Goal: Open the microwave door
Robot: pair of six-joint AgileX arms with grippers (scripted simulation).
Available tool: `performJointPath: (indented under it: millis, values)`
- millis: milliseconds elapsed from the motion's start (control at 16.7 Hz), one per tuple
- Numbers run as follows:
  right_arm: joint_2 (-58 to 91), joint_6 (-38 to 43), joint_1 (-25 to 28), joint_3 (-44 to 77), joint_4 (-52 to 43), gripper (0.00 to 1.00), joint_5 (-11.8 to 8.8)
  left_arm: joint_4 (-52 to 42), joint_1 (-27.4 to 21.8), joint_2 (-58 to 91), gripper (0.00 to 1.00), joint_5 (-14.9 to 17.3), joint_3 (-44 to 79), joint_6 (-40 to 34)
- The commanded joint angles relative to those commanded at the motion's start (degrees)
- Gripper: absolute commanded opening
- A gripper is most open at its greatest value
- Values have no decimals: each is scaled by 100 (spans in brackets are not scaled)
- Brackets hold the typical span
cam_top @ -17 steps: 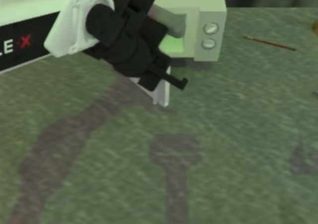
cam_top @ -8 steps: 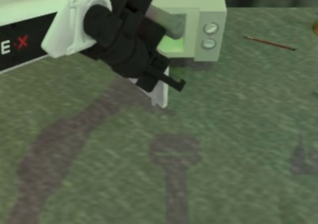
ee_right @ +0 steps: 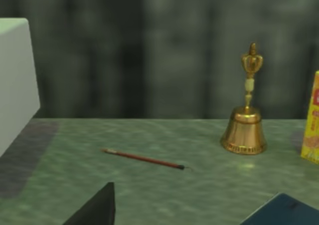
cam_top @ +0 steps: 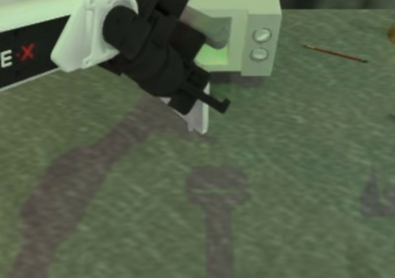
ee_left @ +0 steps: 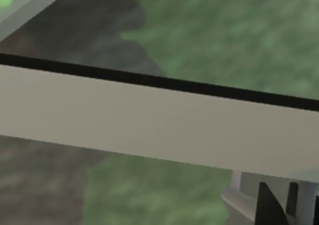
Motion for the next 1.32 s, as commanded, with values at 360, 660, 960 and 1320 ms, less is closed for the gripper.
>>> performJointPath:
  millis: [360,660,960,1320]
  values:
    - [0,0,0,0,0,100,0,0,0,0,0,0,0,0]
    - [0,0,0,0,0,100,0,-5,-23,-4,0,48,-12,-4]
    - [0,0,0,0,0,100,0,3,209,-247,0,346,-234,573]
    - [0,0,0,0,0,100,0,-32,299,-305,0,466,-355,815]
